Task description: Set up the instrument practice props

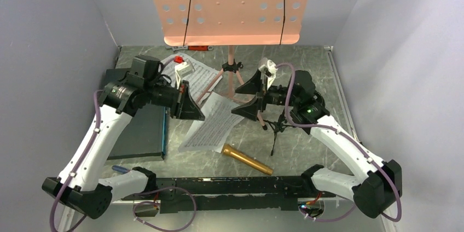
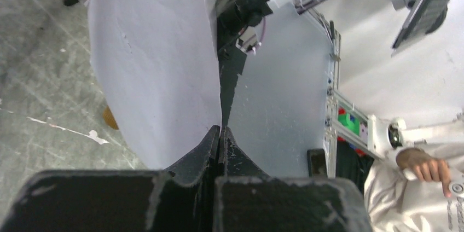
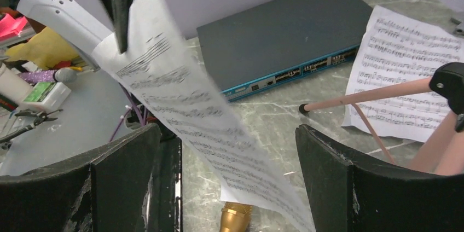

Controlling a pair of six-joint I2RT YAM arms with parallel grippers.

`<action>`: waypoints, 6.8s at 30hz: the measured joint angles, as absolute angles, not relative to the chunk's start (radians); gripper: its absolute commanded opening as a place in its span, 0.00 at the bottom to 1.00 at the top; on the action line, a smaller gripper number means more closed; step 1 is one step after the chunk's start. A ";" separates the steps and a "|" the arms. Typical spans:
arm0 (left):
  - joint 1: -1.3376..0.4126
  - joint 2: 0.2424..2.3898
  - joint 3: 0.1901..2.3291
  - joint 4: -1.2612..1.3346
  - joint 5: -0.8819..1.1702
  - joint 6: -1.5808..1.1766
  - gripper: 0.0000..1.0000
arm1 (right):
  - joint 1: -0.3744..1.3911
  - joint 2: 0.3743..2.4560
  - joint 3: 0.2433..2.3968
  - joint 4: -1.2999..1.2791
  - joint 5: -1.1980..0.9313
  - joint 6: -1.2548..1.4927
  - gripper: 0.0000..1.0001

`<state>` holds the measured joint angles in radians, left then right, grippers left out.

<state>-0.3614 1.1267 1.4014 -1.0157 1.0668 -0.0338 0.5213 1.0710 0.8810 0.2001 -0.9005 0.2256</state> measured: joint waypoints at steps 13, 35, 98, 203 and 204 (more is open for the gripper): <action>-0.524 1.212 1.428 -1.050 0.939 0.042 0.03 | 0.622 1.206 0.949 0.208 -0.985 0.207 0.79; -0.525 0.951 1.287 -0.776 0.675 0.048 0.93 | 0.656 1.133 0.951 0.177 -0.942 0.187 0.00; -0.525 0.783 0.822 0.167 0.805 -0.352 0.23 | 0.656 1.005 0.935 0.180 -0.695 0.194 0.00; -0.525 1.221 1.732 -0.297 0.612 -0.282 0.03 | 0.178 1.147 1.768 -0.486 -0.507 0.156 0.56; -0.525 1.227 1.738 -0.297 0.611 -0.282 0.03 | 0.177 1.149 1.769 -0.481 -0.520 0.162 0.56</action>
<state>-0.5251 1.2270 1.7382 -0.2970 0.6113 -0.2821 0.1772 1.1492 1.7695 -0.4812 -0.5198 0.1623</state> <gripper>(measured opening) 0.032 0.573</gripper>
